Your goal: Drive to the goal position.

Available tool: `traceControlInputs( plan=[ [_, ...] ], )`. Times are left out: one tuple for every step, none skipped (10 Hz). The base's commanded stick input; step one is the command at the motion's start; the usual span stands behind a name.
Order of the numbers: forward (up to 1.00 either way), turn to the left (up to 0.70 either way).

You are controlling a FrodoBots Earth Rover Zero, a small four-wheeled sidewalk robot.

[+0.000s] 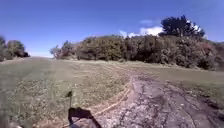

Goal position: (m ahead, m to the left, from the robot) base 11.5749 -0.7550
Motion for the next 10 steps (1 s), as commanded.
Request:
traceControlInputs(
  plan=[
    [0.70, -0.35],
    [0.70, -0.35],
    [0.70, -0.35],
    [0.70, -0.35],
    [0.70, -0.35],
    [0.70, -0.35],
    [0.70, -0.24],
    [0.70, -0.09],
    [0.70, 0.00],
    [0.70, 0.00]
  ],
)
